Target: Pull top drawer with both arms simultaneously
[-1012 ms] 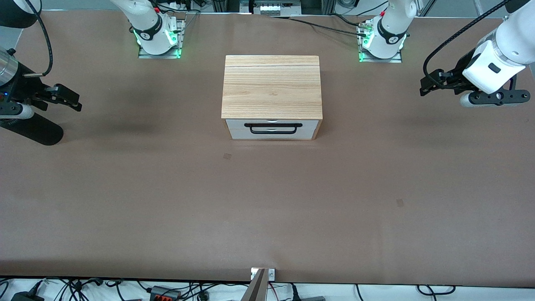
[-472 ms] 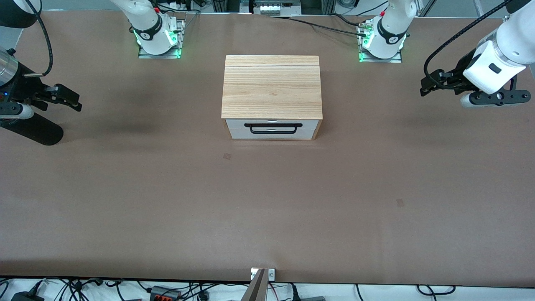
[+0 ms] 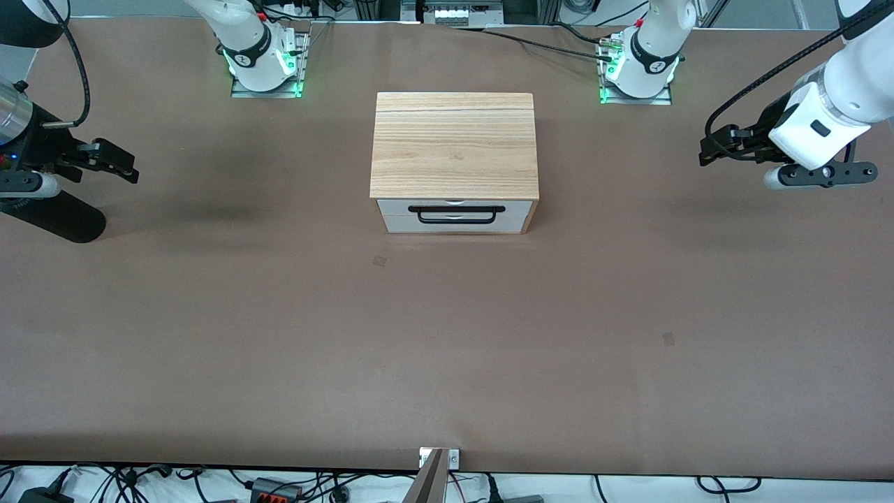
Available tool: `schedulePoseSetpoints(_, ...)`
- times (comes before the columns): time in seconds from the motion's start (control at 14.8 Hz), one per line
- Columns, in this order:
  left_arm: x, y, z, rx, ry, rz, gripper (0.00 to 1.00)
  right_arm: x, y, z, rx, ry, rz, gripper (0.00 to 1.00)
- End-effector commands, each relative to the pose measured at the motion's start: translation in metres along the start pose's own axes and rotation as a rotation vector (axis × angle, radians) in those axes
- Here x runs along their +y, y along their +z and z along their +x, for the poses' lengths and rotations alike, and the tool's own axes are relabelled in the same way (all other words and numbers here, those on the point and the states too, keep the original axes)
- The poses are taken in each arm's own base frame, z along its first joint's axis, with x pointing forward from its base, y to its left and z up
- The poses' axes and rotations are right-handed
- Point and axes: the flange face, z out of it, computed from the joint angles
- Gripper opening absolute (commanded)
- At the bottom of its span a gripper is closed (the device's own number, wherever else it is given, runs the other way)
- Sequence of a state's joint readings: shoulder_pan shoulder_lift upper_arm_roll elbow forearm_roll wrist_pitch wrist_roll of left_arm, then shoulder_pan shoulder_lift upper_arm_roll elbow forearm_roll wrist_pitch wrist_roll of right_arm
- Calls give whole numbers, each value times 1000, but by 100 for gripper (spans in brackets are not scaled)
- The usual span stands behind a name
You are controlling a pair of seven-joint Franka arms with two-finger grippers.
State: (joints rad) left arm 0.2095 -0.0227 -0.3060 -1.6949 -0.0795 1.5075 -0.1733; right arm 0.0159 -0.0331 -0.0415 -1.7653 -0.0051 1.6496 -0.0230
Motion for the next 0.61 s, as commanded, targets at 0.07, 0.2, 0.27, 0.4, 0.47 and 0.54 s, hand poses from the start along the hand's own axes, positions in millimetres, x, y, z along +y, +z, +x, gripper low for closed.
schedulePoseSetpoints(0.07,7,8,12,-35,30,-18,100,-2,21,0,-122,-22,11,100)
schedulePoseSetpoints(0.2,9,26,25,-68,34,-34,100,-10,32,-4,-192,-47,42,100)
schedulePoseSetpoints(0.27,15,28,26,-77,37,-66,100,-16,42,-4,-234,-59,89,100)
schedulePoseSetpoints(0.4,22,49,39,-127,35,-147,100,-27,57,-2,-293,-65,253,100)
schedulePoseSetpoints(0.47,24,59,49,-134,41,-192,100,-33,67,3,-312,-65,307,100)
schedulePoseSetpoints(0.54,26,68,61,-147,35,-251,100,-38,77,9,-325,-59,355,100)
